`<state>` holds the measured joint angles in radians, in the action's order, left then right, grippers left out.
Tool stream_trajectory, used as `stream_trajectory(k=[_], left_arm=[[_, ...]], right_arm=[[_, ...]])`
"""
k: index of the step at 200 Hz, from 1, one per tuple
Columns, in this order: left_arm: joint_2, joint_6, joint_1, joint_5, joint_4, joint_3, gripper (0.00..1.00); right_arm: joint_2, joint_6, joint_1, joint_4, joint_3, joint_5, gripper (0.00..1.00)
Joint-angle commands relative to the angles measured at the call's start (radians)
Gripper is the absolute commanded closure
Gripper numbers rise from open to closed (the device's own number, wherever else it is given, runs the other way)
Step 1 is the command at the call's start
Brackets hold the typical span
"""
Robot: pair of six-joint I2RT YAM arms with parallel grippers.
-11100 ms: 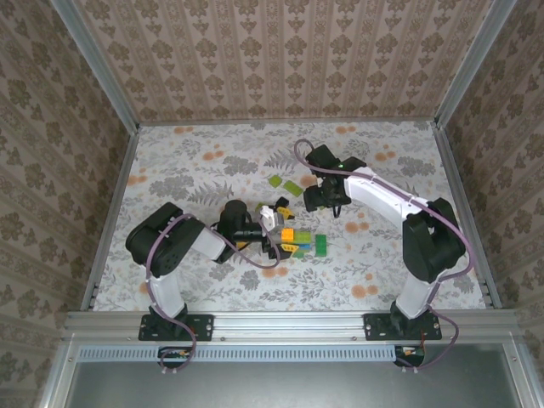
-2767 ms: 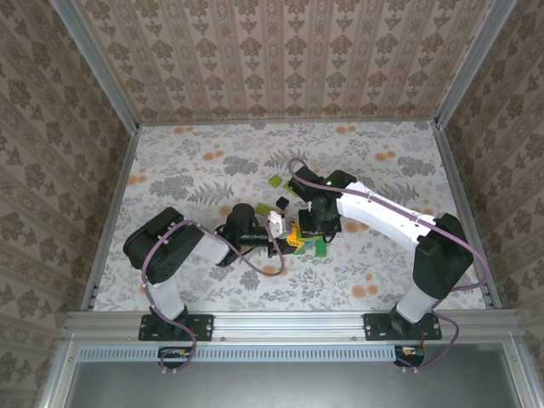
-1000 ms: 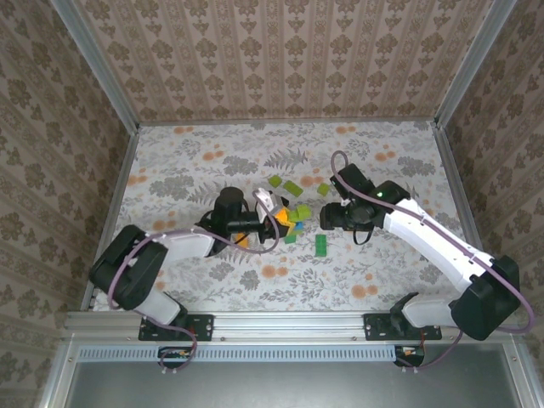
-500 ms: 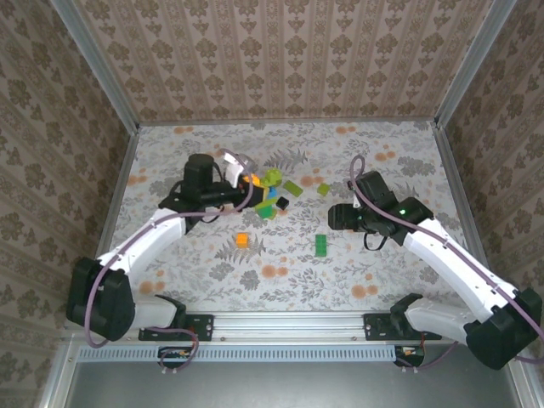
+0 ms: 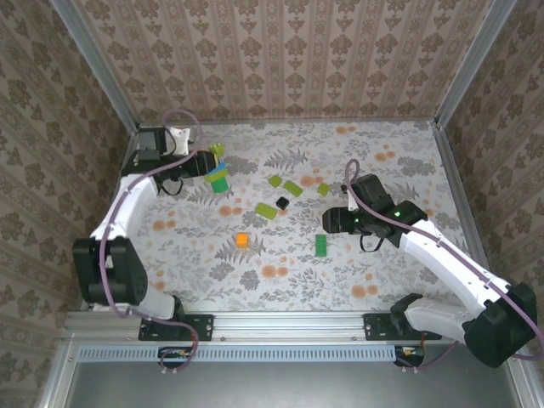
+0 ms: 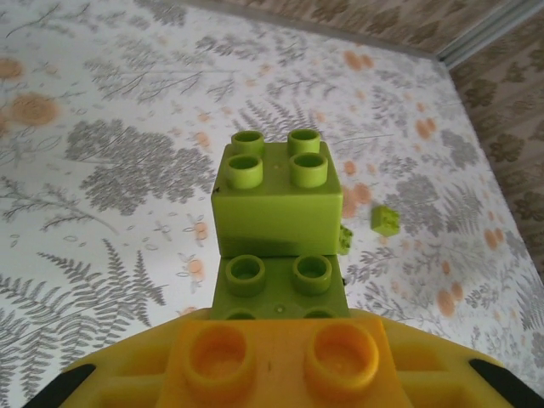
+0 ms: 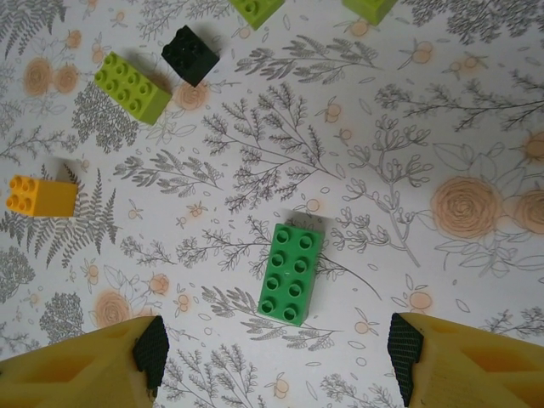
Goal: Assemble a carrot with lego
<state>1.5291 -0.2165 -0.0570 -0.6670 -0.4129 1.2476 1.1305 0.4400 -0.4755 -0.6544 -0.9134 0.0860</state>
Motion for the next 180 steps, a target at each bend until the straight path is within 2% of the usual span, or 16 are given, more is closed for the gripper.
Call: stream_trajectory(k=[1, 58, 103, 180], left_arm=[[0.096, 0.022, 0.008, 0.005, -0.123, 0.11, 0.75], [0.36, 0.078, 0.033, -0.027, -0.3, 0.409, 0.75], [0.484, 0.057, 0.081, -0.134, -0.304, 0.497, 0.74], [0.636, 0.071, 0.092, -0.035, -0.4, 0.574, 0.71]], right_arm=[[0.011, -0.017, 0.004, 0.046, 0.02, 0.05, 0.28], [0.019, -0.016, 0.006, 0.08, 0.041, 0.09, 0.29], [0.026, -0.014, 0.006, 0.102, 0.058, 0.111, 0.29], [0.022, -0.017, 0.006, 0.113, 0.07, 0.121, 0.29]])
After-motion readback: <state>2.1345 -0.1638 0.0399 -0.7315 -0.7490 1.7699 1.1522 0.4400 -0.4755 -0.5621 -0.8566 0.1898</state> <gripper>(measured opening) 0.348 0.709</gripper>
